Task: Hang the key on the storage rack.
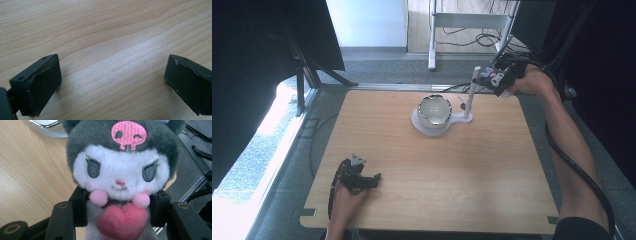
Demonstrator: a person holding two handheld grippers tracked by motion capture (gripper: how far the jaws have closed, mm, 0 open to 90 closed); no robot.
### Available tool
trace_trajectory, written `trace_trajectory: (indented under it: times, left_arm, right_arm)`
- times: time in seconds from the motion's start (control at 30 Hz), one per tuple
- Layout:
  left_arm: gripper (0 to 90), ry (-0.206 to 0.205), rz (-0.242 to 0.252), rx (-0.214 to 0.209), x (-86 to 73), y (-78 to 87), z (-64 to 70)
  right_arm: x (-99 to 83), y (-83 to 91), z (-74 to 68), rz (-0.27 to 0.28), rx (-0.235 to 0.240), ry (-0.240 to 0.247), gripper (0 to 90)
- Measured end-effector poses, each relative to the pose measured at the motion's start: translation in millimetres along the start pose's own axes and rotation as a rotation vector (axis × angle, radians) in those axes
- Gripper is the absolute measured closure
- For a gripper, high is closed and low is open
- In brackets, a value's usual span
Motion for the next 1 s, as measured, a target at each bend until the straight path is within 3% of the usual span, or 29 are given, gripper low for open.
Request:
trace_trajectory:
  times: [0.4,1.0]
  left_arm:
    - [0.8,-0.002,0.002,0.000,0.1,-0.1,-0.1]
    - [0.8,0.000,0.006,0.002,0.1,-0.4,0.0]
  right_arm:
    - [0.7,-12.4,-28.7,-0.030,0.061,0.032,45.2]
    - [-9.9,-56.3,-31.8,-0.031,0.081,-0.014,44.3]
Point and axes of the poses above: each handheld gripper's, and its own axes: y roughly backward along the jaws, x roughly out of its top, z roughly to its right, the point moved 4 cm from there along -y, roughly forward along the jaws, and after that the axes turned 14 degrees about y, right-handed, at the moved point
